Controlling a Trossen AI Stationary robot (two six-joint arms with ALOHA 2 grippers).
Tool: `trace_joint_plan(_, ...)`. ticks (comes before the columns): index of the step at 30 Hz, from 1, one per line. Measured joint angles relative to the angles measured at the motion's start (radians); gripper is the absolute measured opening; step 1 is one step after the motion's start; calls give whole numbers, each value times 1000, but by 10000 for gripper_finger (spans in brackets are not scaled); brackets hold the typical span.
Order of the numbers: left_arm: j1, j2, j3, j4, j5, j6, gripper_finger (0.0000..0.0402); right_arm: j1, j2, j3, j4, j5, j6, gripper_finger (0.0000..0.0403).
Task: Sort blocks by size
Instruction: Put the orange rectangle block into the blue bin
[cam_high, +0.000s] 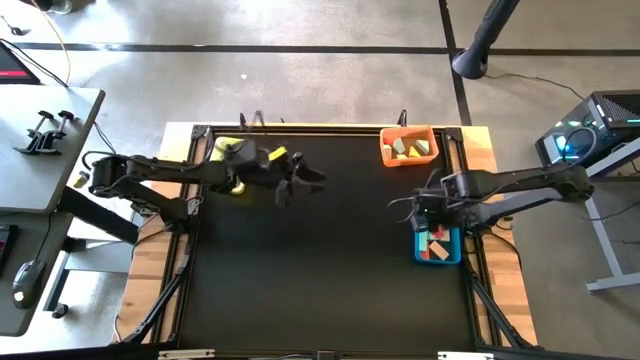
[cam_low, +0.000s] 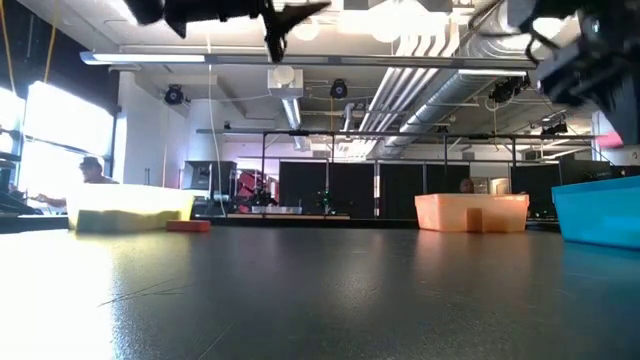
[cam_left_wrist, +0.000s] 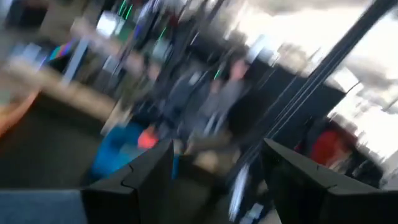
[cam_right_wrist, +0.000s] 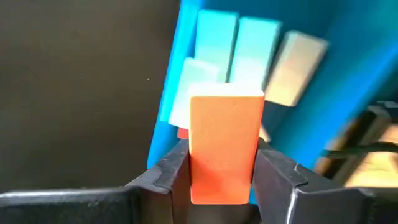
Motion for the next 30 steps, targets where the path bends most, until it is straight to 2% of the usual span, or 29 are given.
trace_joint_plan(4,20,1,134,-502,-10,137,224,0,5,-118,124,-65,42,130)
trace_joint_plan(8,36,1,242,-928,-179,299,224,1,19,-127,135,-60,51,189)
trace_joint_plan(11,68,1,257,-1102,-289,340,224,-1,17,-128,122,-42,69,227)
trace_joint_plan(15,139,1,220,-1222,-363,416,225,15,14,-114,126,-25,117,240)
trace_joint_plan(18,215,2,190,-1297,-376,502,225,41,14,-63,132,46,133,242)
trace_joint_plan(22,340,40,156,-1348,-383,640,225,72,13,31,189,232,136,243)
trace_joint_plan(25,415,100,152,-1347,-375,811,225,83,14,87,282,403,107,244)
trace_joint_plan(30,443,230,149,-1352,-339,1131,225,84,16,120,416,615,19,244)
